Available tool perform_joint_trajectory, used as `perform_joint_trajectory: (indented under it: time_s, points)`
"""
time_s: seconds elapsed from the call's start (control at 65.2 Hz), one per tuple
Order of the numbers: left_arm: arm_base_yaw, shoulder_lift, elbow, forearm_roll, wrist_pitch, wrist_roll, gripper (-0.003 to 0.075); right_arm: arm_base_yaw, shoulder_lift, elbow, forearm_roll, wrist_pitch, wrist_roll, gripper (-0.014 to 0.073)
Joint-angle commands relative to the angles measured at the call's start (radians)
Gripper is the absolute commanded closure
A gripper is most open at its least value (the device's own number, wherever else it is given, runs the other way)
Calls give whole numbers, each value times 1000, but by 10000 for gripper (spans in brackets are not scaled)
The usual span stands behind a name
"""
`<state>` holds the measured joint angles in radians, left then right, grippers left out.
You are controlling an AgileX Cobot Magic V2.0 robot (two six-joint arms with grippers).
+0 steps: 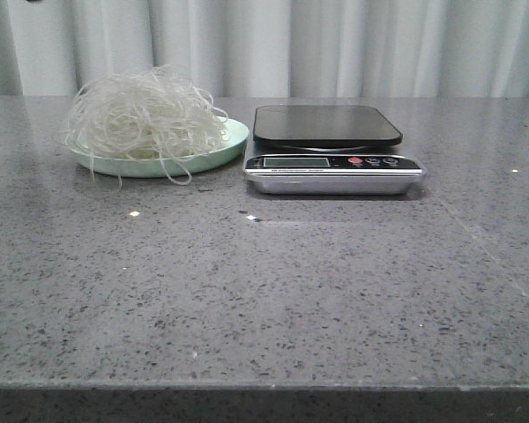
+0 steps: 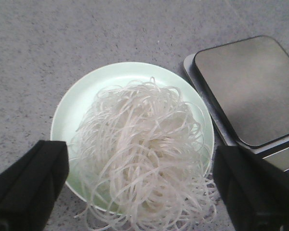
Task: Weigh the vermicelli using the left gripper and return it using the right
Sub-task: 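Lower the left gripper and grasp the vermicelli pile, then lift the vermicelli with the left gripper and carry it over the scale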
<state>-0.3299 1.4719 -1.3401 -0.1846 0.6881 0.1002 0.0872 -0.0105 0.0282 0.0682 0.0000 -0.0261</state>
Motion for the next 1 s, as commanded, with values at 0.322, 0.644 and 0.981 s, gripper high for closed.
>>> perform_joint_trajectory:
  time_s: [0.322, 0.644, 0.981]
  points:
    - [-10, 275, -233, -9, 137, -29, 70, -3, -15, -8, -1, -85, -7, 412]
    - [-10, 336, -245, -9, 183, -29, 347, -3, -15, -8, -1, -85, -7, 412]
    - [-49, 336, -569, -77, 235, -29, 594, -3, -15, -8, -1, -85, -7, 412]
